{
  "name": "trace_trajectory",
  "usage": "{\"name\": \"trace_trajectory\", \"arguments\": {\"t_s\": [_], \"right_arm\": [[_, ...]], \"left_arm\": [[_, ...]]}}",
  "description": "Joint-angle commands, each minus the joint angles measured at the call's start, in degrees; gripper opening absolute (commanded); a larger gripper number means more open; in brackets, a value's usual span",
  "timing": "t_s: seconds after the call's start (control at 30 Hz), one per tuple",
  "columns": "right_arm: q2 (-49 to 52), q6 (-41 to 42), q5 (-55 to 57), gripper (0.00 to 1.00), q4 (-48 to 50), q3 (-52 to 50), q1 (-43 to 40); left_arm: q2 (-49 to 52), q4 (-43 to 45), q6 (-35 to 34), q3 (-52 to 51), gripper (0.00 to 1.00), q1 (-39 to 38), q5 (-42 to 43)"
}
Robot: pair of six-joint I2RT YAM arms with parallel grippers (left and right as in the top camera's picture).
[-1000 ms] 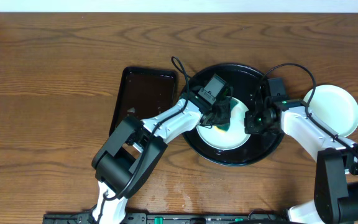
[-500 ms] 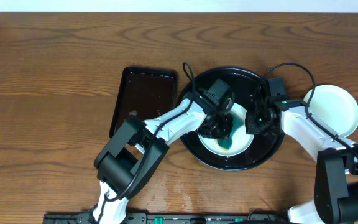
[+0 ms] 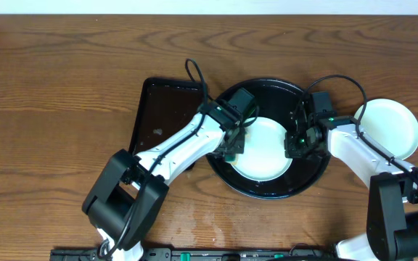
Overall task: Clean dirty plates on tray and stack at the side
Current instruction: 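Scrub the plate's red stain with the sponge while right gripper holds rim, then return the sponge to the small black tray with the left gripper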
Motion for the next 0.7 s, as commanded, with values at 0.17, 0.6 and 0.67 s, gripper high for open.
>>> {"name": "trace_trajectory", "arguments": {"t_s": [0.17,0.6,0.67], "right_arm": [[1.2,-0.9,2.3,0.01,0.4,-1.1,0.3],[1.2,-0.9,2.3,0.01,0.4,-1.1,0.3],[1.2,-0.9,2.3,0.01,0.4,-1.1,0.3]], "left_arm": [[-5.0,-3.0,-0.1,-0.2,0.08,1.8,-2.5],[-22.3,-9.7,3.8,-2.5,0.08,13.6,-9.1],[-21.2,-7.1,4.3,-5.4,0.08,15.8,-9.1]]}}
